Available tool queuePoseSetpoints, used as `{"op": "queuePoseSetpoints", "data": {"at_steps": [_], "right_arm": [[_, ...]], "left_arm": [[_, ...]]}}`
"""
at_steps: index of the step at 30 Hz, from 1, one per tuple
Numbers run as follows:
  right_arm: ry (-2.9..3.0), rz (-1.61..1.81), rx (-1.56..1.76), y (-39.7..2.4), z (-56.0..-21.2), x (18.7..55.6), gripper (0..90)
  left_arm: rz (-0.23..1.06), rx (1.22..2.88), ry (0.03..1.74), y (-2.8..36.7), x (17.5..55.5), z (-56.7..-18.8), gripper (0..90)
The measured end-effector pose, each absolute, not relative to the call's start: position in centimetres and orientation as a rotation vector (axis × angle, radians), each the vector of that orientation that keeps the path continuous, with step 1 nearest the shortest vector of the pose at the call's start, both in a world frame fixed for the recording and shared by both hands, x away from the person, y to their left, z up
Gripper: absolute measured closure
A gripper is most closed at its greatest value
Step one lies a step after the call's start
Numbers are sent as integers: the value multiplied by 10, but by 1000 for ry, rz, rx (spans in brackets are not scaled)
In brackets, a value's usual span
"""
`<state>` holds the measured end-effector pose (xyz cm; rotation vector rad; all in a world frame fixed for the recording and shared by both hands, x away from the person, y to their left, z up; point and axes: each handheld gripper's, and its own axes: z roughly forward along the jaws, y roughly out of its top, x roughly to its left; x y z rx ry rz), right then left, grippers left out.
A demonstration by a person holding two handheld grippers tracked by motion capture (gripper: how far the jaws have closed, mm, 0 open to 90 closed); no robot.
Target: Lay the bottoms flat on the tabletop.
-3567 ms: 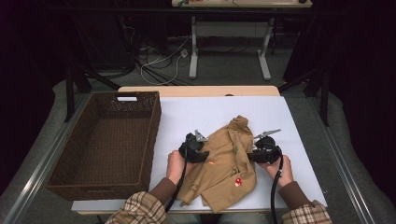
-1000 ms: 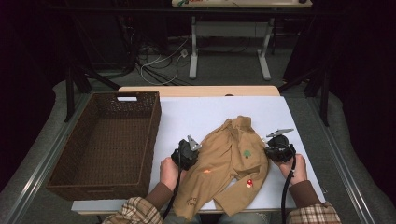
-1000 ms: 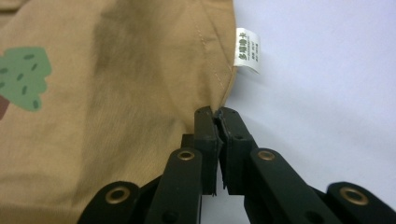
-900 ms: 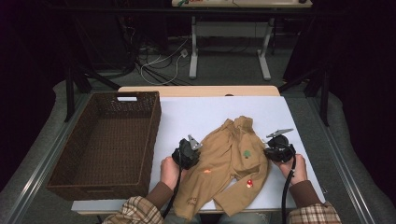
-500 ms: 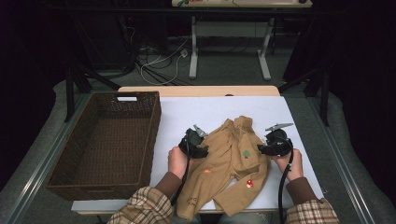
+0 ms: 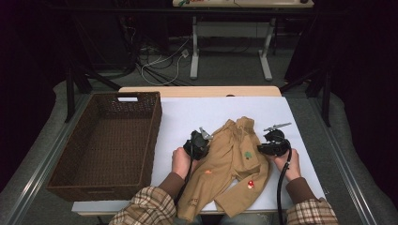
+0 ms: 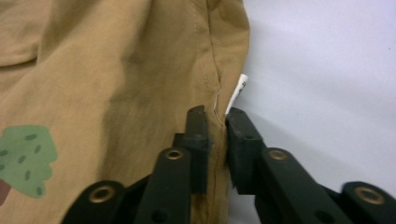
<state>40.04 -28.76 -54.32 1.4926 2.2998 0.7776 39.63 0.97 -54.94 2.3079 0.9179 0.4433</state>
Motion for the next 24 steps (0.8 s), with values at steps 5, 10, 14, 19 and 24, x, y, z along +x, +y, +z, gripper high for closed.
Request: {"op": "queuePoseSetpoints", "data": {"at_steps": [5, 10, 14, 19, 24], "right_arm": [[2296, 742, 1455, -284, -540, 397, 856], [2276, 733, 1441, -286, -534, 392, 856], [2258, 725, 1446, -290, -530, 389, 855], [2252, 696, 1448, -295, -528, 384, 855], [2291, 649, 1449, -298, -530, 379, 852]], "left_arm": [[486, 2272, 920, 18, 386, -546, 846], [505, 2251, 936, 30, 378, -543, 845], [507, 2250, 945, 37, 372, -543, 845], [503, 2273, 936, 41, 365, -543, 843], [465, 2323, 905, 42, 354, -544, 839]]}}
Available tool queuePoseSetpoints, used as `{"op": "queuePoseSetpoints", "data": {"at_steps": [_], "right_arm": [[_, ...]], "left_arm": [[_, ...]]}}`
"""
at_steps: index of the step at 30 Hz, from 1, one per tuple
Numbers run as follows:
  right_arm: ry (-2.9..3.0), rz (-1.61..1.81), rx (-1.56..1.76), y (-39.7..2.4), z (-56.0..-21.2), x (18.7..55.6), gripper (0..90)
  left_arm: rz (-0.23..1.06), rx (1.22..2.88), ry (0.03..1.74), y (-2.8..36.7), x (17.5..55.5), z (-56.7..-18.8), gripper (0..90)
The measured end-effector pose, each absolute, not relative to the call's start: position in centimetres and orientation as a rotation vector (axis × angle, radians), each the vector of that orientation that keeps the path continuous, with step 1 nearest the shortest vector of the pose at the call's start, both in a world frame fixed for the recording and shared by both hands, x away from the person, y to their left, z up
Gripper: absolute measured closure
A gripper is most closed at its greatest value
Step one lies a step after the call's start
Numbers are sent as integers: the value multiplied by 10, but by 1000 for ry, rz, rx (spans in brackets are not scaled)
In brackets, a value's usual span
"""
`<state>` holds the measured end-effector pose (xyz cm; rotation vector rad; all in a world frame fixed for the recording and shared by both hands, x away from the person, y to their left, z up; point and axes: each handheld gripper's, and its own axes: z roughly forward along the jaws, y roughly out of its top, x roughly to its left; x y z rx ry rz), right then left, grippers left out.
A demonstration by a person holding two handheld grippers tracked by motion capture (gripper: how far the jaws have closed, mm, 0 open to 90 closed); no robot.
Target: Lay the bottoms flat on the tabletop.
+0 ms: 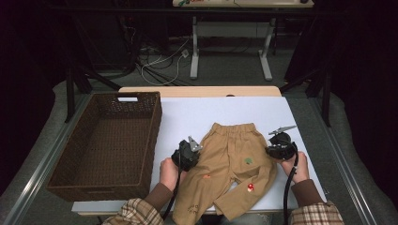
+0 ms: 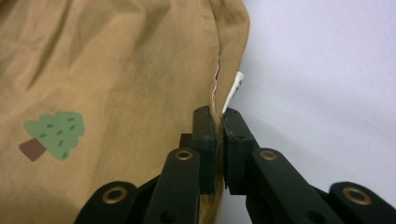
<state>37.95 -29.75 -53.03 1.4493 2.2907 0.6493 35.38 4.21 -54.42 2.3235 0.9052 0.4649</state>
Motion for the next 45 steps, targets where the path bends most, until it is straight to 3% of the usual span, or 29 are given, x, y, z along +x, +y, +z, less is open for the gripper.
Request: {"op": "queuePoseSetpoints", "data": {"at_steps": [4, 9, 13, 24, 35, 45], "right_arm": [[2317, 624, 1441, -296, -533, 380, 830], [2289, 652, 1429, -295, -530, 382, 711], [2265, 689, 1428, -295, -527, 384, 647], [2236, 748, 1415, -288, -526, 397, 499], [2213, 765, 1492, -287, -534, 425, 509], [2217, 777, 1510, -282, -538, 437, 551]], "left_arm": [[456, 2328, 890, 41, 353, -540, 787], [468, 2286, 914, 37, 360, -531, 532], [475, 2251, 943, 31, 369, -527, 469], [446, 2231, 1035, 13, 401, -532, 404], [406, 2250, 1127, 8, 431, -540, 403], [391, 2299, 1090, -2, 437, -544, 463]]}}
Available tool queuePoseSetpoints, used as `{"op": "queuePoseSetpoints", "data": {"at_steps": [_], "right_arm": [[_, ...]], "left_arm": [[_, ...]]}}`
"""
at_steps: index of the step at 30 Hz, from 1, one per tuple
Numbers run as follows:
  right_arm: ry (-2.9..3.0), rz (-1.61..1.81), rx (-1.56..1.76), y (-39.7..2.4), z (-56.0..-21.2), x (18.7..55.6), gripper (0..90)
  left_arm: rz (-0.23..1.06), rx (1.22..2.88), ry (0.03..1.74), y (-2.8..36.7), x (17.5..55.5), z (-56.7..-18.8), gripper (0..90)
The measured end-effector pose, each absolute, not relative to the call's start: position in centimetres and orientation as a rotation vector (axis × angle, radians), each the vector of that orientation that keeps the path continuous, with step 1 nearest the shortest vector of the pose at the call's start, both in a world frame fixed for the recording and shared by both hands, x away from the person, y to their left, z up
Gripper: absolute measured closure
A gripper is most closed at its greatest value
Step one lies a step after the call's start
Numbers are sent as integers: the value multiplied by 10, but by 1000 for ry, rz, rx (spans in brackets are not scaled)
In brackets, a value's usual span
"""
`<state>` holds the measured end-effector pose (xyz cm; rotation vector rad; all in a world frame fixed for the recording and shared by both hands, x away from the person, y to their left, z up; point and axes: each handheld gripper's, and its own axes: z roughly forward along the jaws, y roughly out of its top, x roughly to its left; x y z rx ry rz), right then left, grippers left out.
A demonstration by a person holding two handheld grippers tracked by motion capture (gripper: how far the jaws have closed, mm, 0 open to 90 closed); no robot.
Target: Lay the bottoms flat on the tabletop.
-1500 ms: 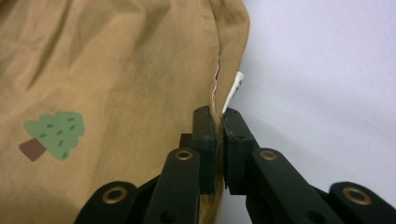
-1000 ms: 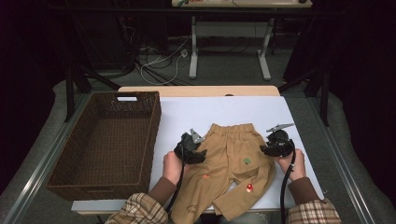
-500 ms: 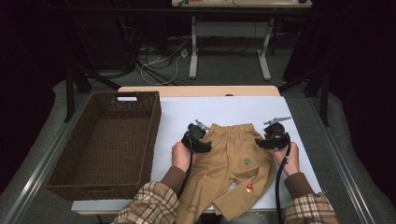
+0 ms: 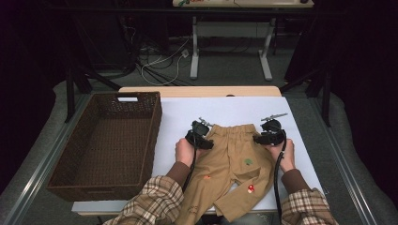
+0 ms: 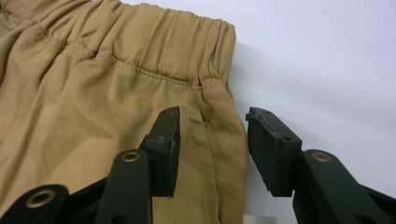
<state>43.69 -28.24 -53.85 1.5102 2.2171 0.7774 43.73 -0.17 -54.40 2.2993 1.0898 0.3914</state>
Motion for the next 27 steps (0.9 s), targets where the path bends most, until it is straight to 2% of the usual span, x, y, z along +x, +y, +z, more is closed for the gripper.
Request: {"op": "queuePoseSetpoints", "data": {"at_steps": [10, 17, 19, 27], "right_arm": [[2236, 777, 1530, -281, -545, 439, 610], [2260, 788, 1516, -280, -545, 438, 798], [2266, 782, 1506, -278, -545, 438, 827], [2233, 800, 1485, -278, -540, 434, 865]], "left_arm": [[351, 2292, 1067, -6, 440, -547, 565], [305, 2309, 1023, -8, 438, -547, 758], [299, 2306, 1020, -8, 438, -547, 802], [358, 2223, 1035, -1, 433, -541, 841]]}}
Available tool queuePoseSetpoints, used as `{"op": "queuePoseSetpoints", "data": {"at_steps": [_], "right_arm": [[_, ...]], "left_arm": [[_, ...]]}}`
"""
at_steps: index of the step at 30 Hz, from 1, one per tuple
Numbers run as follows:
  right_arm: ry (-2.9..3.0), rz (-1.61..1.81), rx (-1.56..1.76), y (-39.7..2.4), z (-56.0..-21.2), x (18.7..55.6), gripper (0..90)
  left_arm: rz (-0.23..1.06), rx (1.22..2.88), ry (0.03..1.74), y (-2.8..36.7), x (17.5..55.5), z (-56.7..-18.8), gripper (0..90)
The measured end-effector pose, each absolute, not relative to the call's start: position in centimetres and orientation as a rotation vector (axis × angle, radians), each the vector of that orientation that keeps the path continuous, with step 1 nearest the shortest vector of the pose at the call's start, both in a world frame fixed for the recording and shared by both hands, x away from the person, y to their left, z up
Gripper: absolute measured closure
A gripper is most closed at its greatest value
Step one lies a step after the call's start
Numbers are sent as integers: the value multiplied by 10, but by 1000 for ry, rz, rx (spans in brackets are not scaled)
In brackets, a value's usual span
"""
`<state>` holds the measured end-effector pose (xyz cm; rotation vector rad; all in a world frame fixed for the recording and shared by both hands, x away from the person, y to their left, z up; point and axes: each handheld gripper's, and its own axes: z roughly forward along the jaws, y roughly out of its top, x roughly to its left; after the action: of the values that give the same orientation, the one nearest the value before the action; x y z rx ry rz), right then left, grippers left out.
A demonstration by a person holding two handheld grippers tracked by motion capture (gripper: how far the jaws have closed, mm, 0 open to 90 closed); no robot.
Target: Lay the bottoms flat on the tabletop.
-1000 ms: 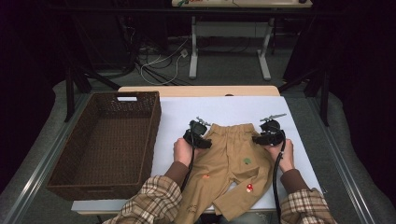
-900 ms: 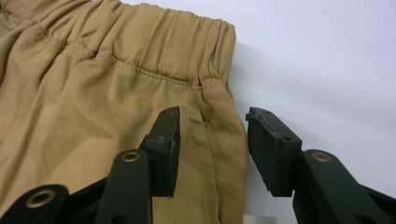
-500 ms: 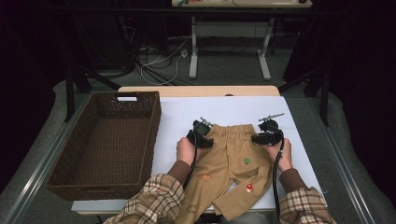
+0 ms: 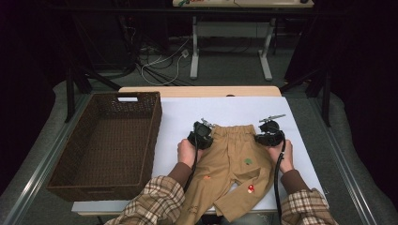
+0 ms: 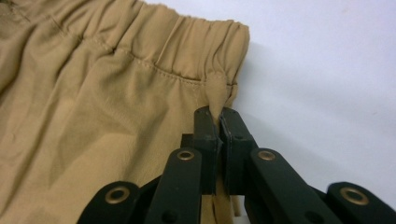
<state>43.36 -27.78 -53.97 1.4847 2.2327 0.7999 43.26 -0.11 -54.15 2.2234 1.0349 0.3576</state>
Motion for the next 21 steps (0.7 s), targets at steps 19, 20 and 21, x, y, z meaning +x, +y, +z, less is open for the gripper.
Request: {"op": "queuePoseSetpoints", "data": {"at_steps": [19, 20, 21], "right_arm": [[1900, 1042, 1196, -269, -412, 403, 867], [1919, 1028, 1190, -267, -417, 400, 867], [1933, 1023, 1193, -266, -422, 397, 867]], "left_arm": [[702, 1776, 921, 27, 403, -433, 839], [700, 1787, 922, 28, 401, -437, 840], [696, 1802, 928, 29, 397, -445, 840]]}}
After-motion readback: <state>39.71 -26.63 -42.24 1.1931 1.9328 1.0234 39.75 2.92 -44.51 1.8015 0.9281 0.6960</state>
